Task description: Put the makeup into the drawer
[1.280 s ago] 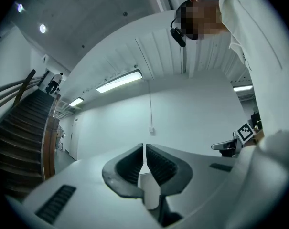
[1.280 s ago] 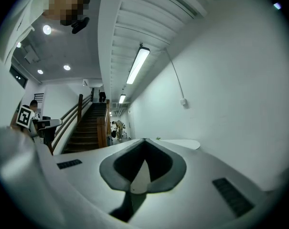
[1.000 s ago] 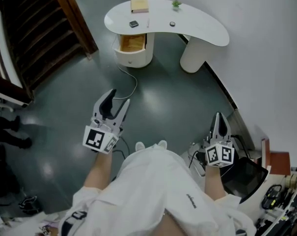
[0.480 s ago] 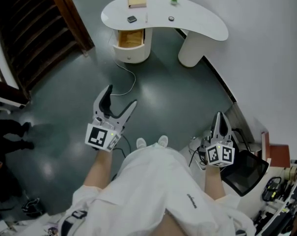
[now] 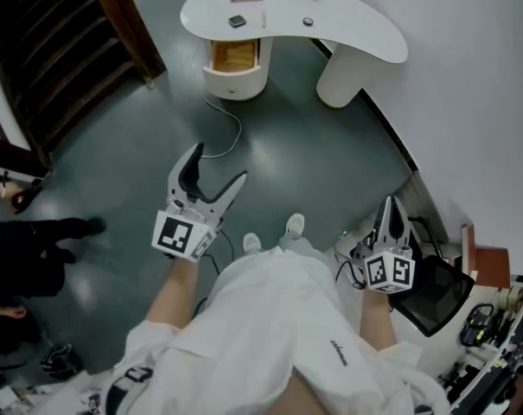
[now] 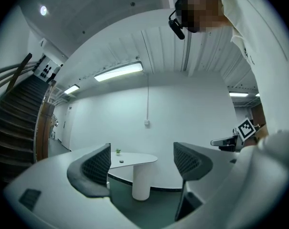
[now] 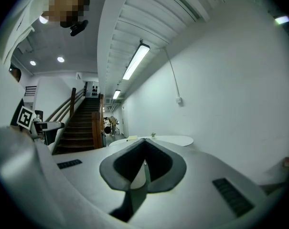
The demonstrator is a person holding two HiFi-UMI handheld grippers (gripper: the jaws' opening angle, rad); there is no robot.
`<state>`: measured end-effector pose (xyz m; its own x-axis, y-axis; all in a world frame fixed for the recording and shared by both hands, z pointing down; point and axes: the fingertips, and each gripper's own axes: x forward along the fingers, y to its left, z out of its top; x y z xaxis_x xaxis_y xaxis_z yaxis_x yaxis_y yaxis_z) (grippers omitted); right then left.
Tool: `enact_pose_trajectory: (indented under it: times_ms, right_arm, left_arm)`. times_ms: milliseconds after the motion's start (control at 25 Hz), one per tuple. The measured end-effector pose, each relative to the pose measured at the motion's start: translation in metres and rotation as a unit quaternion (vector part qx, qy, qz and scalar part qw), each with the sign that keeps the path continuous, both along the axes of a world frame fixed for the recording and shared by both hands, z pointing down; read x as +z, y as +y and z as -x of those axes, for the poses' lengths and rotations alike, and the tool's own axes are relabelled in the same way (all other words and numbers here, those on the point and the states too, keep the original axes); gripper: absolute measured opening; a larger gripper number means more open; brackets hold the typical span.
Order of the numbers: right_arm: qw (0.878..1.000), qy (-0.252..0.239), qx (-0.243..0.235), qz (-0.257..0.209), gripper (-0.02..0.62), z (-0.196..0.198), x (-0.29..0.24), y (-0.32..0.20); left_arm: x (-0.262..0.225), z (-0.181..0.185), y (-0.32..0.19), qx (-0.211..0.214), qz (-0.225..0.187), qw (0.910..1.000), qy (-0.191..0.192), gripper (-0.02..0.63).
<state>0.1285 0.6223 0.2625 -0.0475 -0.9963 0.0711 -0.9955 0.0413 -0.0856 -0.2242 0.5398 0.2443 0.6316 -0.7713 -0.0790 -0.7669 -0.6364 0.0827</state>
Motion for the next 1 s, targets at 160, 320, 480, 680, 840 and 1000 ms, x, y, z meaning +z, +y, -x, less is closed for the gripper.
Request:
enact_pose_trajectory:
  times_ms: [160,320,480,680,840,1000]
  right_arm:
    - [1.000,0.003,-0.001,-0.004,0.017,0.004,-0.003,-0.003]
    - [1.000,0.002,0.004,-0.006,0.017,-0.004,-0.002,-0.005]
    - [1.000,-0.001,0.010,-0.007,0.017,-0.015,0.002,-0.015]
    - [1.000,-0.005,0.011,-0.013,0.017,-0.028,0.002,-0.035]
    - [1.000,-0.015,0.010,-0.009,0.017,-0.048,0.006,-0.057]
    - [1.000,-0.018,0.005,-0.012,0.017,-0.072,0.005,-0.091]
  left_arm:
    - [-0.001,0.003,-0.002,0.001,0.002,1.0000,0.002,0.394]
    - [0.001,-0.005,-0.007,0.006,0.000,1.0000,-0.004,0.394]
    - [0.002,-0.018,-0.019,0.012,0.001,0.9999,-0.002,0.394]
    - [0.001,-0.039,-0.042,0.022,-0.003,0.9997,-0.010,0.394]
    - [0.000,-0.064,-0.066,0.025,0.000,0.9996,-0.015,0.393]
    - [-0.002,-0.090,-0.097,0.024,-0.002,0.9995,-0.019,0.393]
